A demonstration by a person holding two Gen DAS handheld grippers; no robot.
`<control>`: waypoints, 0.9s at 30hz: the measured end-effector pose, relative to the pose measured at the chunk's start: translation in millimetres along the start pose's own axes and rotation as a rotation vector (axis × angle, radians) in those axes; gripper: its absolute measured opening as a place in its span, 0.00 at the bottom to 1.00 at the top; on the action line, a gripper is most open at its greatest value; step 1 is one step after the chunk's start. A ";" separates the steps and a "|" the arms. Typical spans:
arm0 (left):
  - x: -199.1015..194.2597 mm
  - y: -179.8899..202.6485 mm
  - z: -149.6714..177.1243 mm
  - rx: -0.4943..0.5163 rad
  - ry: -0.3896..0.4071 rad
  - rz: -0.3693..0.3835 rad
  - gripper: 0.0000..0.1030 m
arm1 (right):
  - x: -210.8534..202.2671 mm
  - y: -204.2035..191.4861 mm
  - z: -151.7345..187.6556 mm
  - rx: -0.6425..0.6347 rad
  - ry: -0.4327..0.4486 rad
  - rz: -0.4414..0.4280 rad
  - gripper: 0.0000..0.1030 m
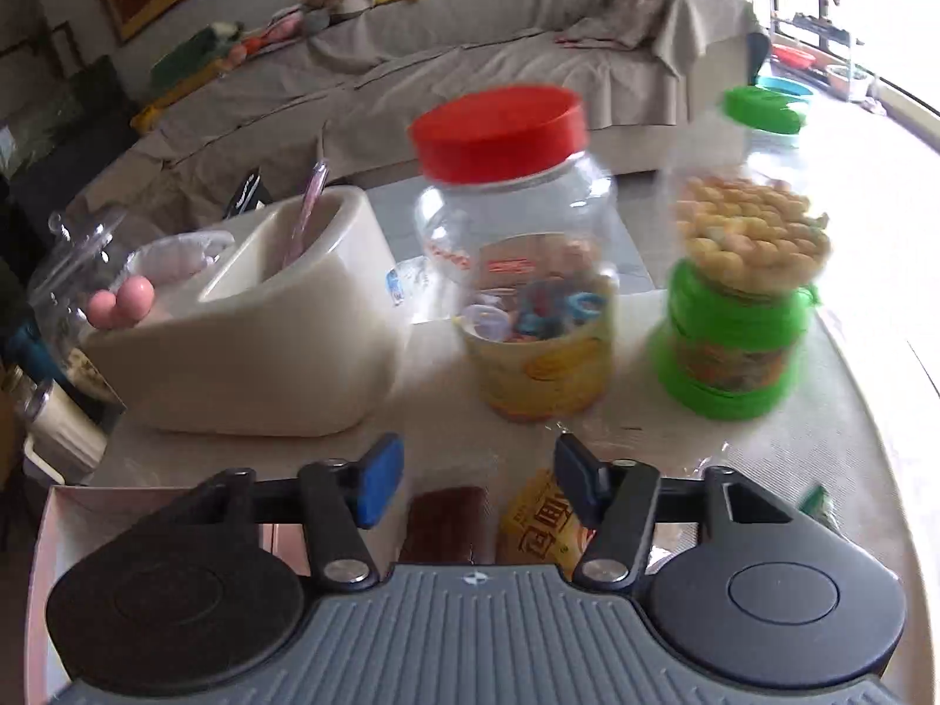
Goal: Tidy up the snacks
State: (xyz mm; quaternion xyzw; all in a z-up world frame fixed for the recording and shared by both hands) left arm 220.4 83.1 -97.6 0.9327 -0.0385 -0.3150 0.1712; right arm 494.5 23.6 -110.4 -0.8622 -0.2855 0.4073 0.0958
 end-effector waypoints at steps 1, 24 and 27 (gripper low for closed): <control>2.1 -0.2 4.4 -0.003 -0.010 -0.005 0.40 | 3.9 -1.6 -1.7 -0.018 0.005 0.009 0.56; 20.5 7.9 38.5 -0.029 -0.125 0.010 0.40 | -131.7 -21.0 133.8 -0.049 -0.274 -0.300 0.06; 20.7 18.3 41.0 -0.004 -0.133 0.019 0.40 | -147.5 -21.6 140.7 -0.126 -0.270 -0.257 0.08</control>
Point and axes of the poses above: each gripper's, at about its wrist camera, not at the fingertips, and x roughly the way its jaws point, y to its right, z to its underside, the point moved 10 cm from there along x, roughly the way its jaws point, and after that the axes turned 13 degrees about -z, right-handed, at the moved point
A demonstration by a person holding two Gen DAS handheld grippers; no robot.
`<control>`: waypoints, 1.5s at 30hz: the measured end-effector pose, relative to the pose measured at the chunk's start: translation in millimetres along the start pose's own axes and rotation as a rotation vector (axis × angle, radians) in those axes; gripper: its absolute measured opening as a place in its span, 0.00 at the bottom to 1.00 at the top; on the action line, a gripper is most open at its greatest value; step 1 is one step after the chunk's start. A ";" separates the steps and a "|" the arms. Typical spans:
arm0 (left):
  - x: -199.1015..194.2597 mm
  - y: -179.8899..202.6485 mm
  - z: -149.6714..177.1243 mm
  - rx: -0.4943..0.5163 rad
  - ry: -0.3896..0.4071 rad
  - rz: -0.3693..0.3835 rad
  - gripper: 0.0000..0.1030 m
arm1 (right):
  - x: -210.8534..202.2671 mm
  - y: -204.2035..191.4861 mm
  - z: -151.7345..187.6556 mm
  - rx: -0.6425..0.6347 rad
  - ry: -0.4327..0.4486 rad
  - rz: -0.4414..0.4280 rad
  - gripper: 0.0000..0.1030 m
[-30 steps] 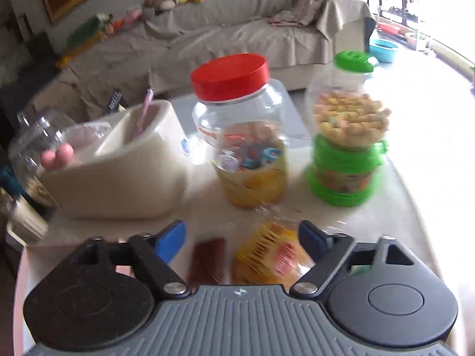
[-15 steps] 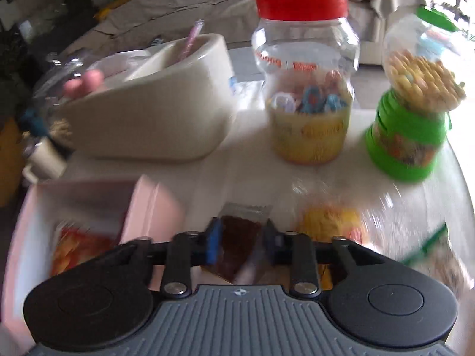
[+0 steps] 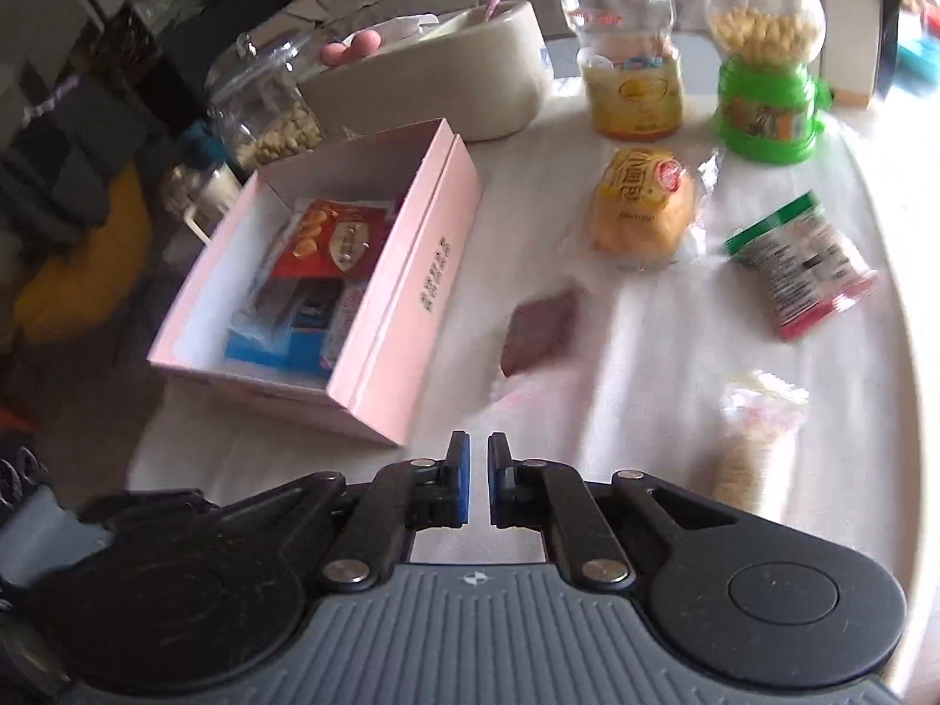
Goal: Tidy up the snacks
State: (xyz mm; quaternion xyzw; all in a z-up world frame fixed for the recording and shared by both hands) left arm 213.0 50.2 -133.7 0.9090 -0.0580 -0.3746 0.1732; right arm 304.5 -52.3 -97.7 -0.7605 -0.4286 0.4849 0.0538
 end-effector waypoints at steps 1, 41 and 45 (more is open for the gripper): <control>1.6 3.1 0.5 0.006 -0.004 0.000 0.40 | -4.8 3.9 -4.0 -0.014 0.028 0.033 0.17; -24.1 -3.8 17.9 -0.127 -0.065 -0.025 0.39 | -33.2 -35.2 92.2 -0.088 0.233 0.041 0.72; -11.7 9.4 20.1 -0.126 -0.087 -0.014 0.39 | -57.4 -7.2 92.8 -0.010 0.351 0.108 0.75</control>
Point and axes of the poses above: each gripper's, at about its wrist camera, not at the fingertips, and x roughly the way its jaws point, y to its right, z to its underside, the point moved 10 cm from there along x, roughly the way its jaws point, and after that the axes turned 13 degrees about -z, right-handed, at the moved point
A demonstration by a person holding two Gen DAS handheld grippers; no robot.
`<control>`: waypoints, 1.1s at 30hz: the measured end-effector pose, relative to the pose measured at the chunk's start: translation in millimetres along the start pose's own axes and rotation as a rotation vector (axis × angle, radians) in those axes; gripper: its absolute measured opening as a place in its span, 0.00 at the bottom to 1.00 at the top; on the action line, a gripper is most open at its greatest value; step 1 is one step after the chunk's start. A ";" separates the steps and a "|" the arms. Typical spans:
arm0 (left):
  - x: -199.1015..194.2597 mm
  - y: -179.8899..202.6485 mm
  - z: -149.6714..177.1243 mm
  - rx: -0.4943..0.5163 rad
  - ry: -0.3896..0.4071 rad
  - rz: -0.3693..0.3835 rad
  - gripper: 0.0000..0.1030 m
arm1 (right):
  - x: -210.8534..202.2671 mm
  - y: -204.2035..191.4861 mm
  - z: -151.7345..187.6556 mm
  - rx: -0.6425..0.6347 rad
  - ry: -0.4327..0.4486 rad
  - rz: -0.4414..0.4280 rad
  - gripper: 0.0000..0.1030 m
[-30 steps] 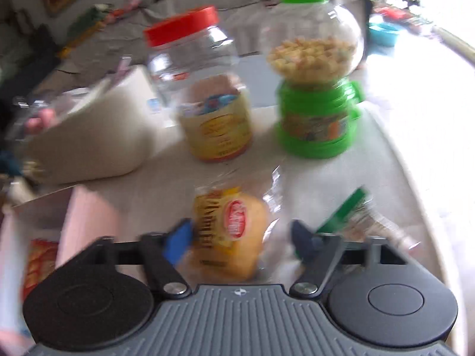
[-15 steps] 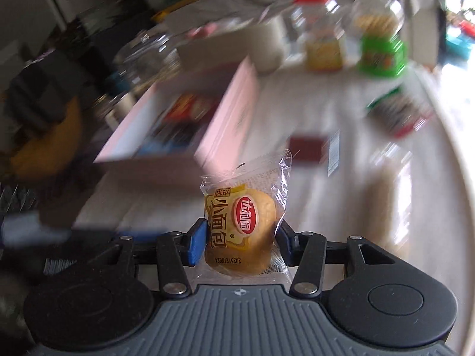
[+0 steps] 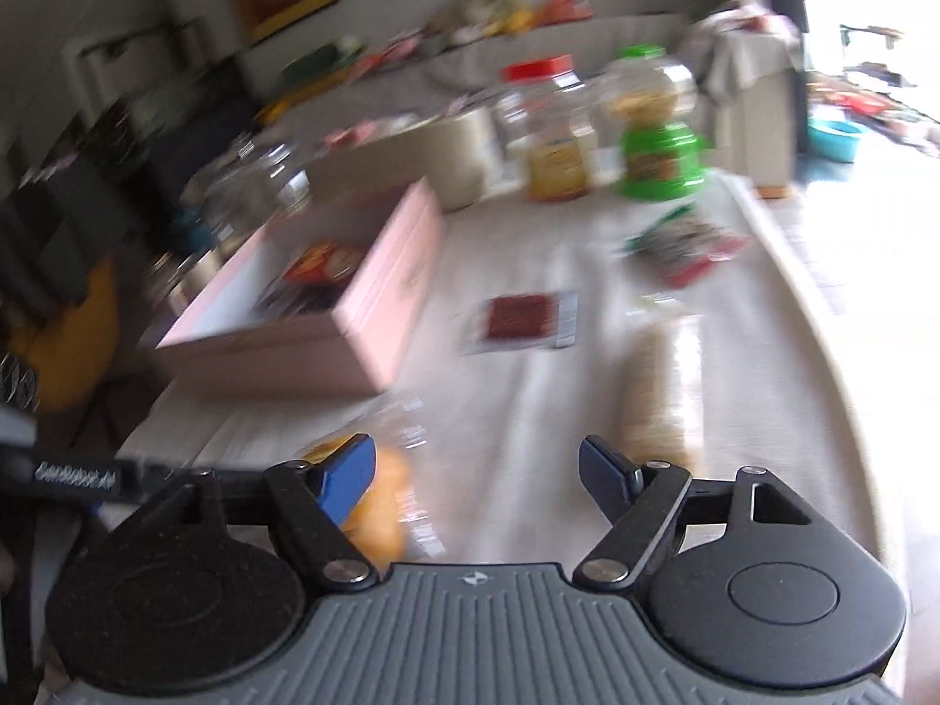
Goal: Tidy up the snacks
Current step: 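Pass the bread-bun packet from the right tool into the left tool, then grasp the long clear grain-stick packet with the right tool while the left holds the bun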
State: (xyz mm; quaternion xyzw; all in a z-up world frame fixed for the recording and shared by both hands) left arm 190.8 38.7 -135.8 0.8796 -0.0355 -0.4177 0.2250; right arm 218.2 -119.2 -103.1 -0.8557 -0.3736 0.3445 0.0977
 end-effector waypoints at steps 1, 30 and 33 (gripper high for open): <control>1.9 2.7 0.8 0.002 -0.005 0.001 0.40 | 2.1 7.0 -0.6 0.011 0.008 0.015 0.75; 9.7 7.0 -1.2 -0.002 -0.009 -0.034 0.40 | 39.6 7.4 22.8 -0.106 -0.115 0.008 0.36; 8.8 10.5 -6.4 0.017 0.012 -0.049 0.40 | 37.0 -10.4 33.0 -0.145 -0.131 -0.021 0.36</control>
Point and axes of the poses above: each gripper's, at about its wrist camera, not at the fingertips, and x roughly the way its jaws point, y to its right, z to its underside, the point moved 10 cm from there along x, roughly the way its jaws point, and after that the axes turned 13 degrees about -z, right-handed, at the moved point
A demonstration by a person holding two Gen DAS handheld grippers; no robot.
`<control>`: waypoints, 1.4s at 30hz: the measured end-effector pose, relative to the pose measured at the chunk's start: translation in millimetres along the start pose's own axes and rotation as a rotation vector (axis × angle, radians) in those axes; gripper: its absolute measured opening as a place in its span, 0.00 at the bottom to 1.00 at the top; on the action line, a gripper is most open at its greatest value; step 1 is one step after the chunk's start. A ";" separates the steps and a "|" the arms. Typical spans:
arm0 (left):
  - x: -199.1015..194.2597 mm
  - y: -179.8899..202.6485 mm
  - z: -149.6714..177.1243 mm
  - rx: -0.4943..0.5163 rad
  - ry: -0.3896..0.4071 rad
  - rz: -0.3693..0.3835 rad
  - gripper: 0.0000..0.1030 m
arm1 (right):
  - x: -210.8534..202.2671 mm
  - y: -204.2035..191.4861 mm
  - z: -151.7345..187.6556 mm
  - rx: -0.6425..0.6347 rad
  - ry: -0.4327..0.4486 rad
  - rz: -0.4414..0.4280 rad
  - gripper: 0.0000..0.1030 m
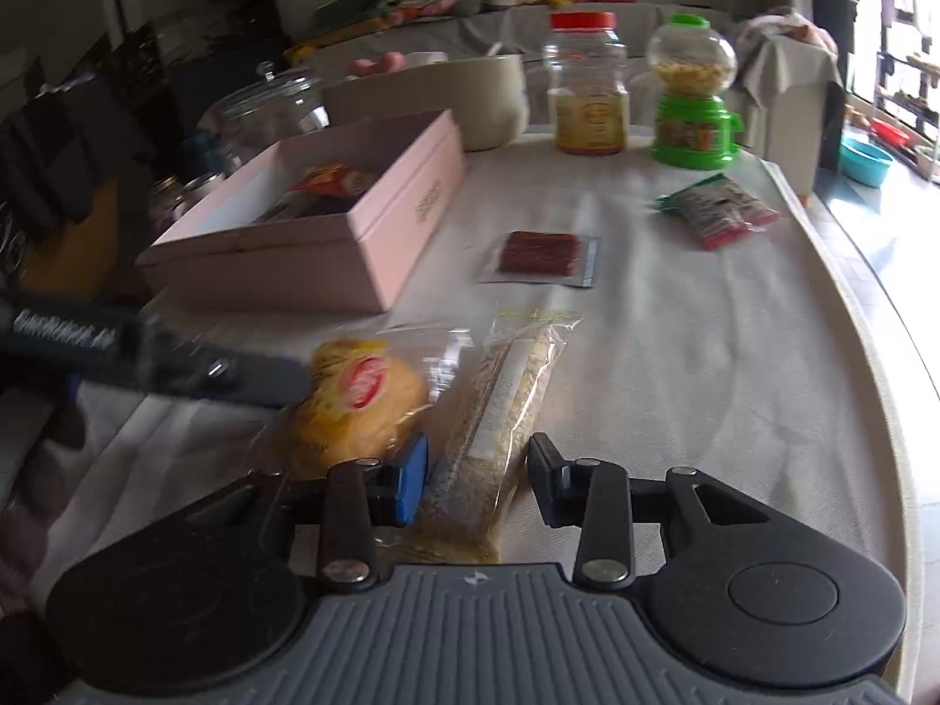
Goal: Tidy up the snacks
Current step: 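Grasp the long clear grain-stick packet with the right tool while the left holds the bun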
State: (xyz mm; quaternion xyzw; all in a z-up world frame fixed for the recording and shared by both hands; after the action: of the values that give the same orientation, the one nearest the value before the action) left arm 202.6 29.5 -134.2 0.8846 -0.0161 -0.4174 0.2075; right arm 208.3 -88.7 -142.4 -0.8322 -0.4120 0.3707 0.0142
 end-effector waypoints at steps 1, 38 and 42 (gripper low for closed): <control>-1.6 1.4 -1.1 0.009 0.006 -0.001 0.40 | -1.3 -3.8 1.8 -0.011 -0.002 -0.002 0.36; 9.0 -16.3 3.1 -0.098 -0.042 0.055 0.45 | -2.9 19.7 6.0 0.049 0.090 0.184 0.70; 15.2 -10.2 4.4 -0.106 -0.045 0.083 0.45 | -4.0 19.1 6.5 0.051 0.096 0.180 0.70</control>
State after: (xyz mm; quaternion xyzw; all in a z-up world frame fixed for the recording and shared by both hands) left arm 207.7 34.1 -151.7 0.8613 -0.0354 -0.4285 0.2706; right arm 215.5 -105.9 -151.0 -0.8821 -0.3249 0.3404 0.0218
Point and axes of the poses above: each gripper's, at about its wrist camera, not at the fingertips, and x roughly the way its jaws point, y to its right, z to its underside, the point moved 10 cm from there along x, roughly the way its jaws point, and after that the axes turned 13 degrees about -z, right-handed, at the moved point
